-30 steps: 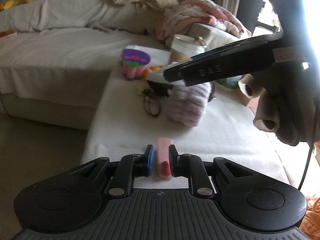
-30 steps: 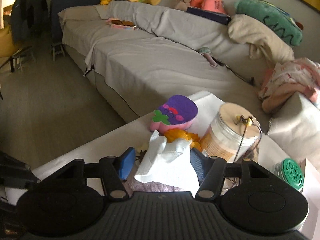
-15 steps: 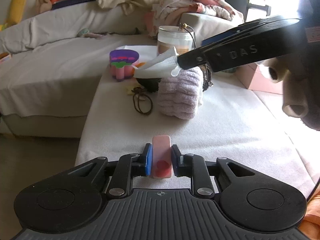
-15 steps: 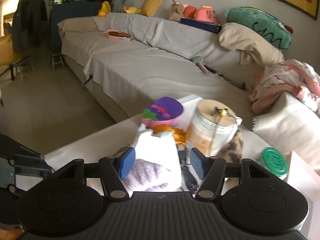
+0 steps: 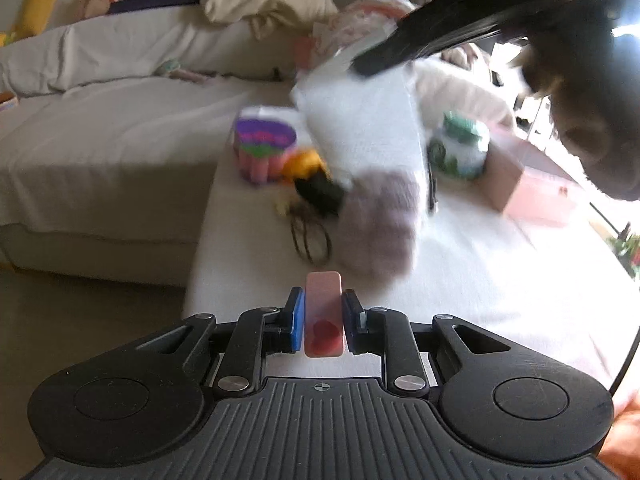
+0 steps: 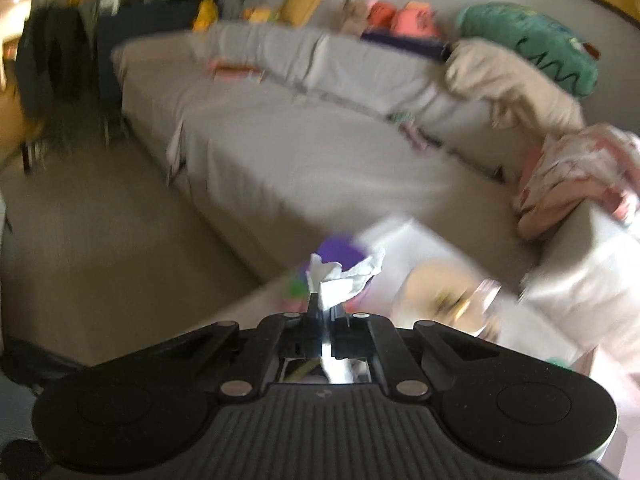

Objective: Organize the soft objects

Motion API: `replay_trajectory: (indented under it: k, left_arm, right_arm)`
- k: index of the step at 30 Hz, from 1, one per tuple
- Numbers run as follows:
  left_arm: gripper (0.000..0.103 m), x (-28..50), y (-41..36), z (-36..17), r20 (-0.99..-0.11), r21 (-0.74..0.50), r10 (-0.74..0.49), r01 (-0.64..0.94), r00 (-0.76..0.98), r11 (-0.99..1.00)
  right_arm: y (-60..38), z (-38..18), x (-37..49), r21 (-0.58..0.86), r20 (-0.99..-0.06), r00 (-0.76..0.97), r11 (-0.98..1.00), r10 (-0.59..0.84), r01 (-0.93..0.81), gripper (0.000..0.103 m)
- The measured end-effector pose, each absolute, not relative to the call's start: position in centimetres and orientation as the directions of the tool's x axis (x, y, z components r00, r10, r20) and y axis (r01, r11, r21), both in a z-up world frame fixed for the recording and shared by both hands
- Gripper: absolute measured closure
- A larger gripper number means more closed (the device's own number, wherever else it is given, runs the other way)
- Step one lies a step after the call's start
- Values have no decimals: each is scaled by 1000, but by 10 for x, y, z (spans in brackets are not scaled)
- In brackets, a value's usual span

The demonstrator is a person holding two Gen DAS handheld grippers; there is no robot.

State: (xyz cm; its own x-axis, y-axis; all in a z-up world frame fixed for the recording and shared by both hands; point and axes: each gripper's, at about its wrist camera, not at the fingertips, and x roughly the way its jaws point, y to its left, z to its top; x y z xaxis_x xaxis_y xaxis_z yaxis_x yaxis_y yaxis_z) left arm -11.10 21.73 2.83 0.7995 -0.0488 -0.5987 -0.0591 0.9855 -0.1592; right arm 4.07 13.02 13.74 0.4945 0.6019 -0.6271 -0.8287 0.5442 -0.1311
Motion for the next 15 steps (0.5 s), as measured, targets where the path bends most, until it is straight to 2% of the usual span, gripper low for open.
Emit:
replay_trajectory:
  k: [5, 8, 11, 15]
  left_arm:
    - [80, -75, 252, 86, -483, -183, -45, -50, 875, 982]
    - [80, -33, 265, 130, -394, -198, -50, -31, 918, 980]
    - [80, 19, 258, 165, -357, -237, -107, 21, 928, 971]
    - [80, 82, 209, 194, -338, -285, -262, 167, 904, 944]
  right_arm:
    - [97, 210, 65, -47, -525, 534, 604, 662, -796, 100]
    - [68, 243, 78, -56, -454, 609, 662, 650, -748, 100]
    - [36, 269, 92, -73, -397, 682, 719, 614, -691, 100]
    - [-23, 295, 111, -98, -321, 775, 795, 544, -599, 100]
